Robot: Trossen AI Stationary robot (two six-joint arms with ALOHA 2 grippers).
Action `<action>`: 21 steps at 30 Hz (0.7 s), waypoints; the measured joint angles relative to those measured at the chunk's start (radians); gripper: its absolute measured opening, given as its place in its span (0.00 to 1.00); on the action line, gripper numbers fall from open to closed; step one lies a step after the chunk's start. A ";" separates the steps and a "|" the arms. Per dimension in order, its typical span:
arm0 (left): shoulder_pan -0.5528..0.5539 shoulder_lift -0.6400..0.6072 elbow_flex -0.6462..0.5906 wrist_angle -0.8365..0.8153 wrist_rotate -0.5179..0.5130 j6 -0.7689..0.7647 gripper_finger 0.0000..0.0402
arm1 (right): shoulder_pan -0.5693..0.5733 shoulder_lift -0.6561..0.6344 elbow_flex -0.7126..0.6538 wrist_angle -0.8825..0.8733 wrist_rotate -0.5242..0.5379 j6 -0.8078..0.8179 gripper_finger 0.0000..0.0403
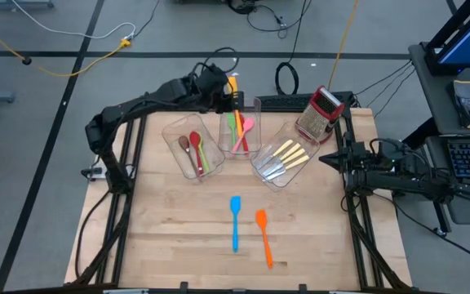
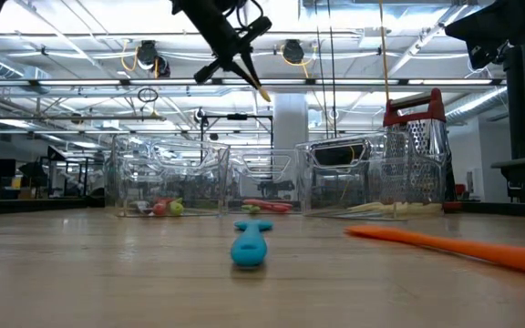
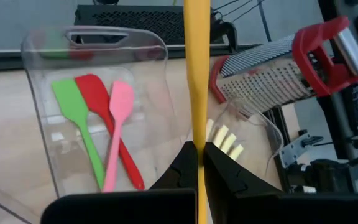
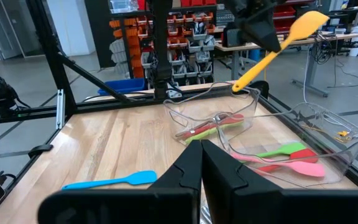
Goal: Pick & Place Kitchen Items
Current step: Put the yellow spatula into the middle transparent bin
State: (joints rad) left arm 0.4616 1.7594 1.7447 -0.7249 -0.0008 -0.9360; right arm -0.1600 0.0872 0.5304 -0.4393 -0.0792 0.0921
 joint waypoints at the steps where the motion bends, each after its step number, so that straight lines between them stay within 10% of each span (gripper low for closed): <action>1: 0.009 0.003 0.000 0.001 0.007 0.006 0.00 | 0.000 0.000 0.000 0.000 0.000 0.000 0.00; 21: 0.117 0.170 0.000 0.045 0.233 0.056 0.00 | 0.000 0.000 0.000 -0.017 0.004 0.023 0.00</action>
State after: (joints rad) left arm 0.5791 1.9299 1.7451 -0.6795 0.2326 -0.8798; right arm -0.1600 0.0868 0.5304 -0.4560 -0.0753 0.1151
